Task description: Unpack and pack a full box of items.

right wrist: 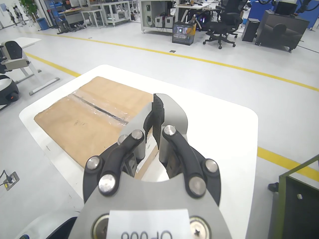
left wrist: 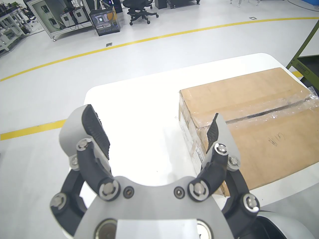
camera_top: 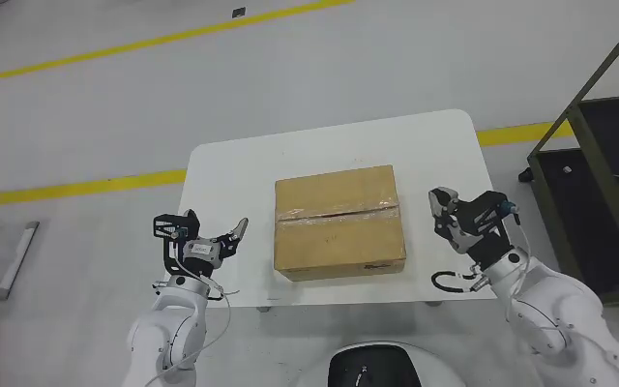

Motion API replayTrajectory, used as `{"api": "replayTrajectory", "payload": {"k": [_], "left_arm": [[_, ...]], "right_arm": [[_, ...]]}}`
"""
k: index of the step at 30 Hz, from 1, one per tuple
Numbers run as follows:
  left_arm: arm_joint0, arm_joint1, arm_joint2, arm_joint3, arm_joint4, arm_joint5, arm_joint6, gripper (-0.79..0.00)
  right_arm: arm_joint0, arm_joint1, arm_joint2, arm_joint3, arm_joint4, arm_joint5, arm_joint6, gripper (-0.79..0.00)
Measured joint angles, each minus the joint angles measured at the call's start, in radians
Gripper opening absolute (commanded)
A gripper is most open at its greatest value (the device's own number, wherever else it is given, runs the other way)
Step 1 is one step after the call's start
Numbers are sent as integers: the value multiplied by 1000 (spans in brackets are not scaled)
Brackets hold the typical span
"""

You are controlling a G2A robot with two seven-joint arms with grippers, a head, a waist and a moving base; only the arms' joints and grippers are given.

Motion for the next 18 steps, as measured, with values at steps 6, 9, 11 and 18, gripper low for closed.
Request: {"api": "replayTrajectory", "payload": {"k": [6,9,11,18], "left_arm": [[0,0,0,0,0,0,0,0],[0,0,0,0,0,0,0,0],[0,0,0,0,0,0,0,0],[0,0,0,0,0,0,0,0]], "right_arm": [[18,0,21,105,20,40,-27,-785],[42,1,21,185,14,46,-38,-785],[64,1,7,242,-12,43,-48,-785],[178,-10,-120,446,-36,4,-113,-785]]}}
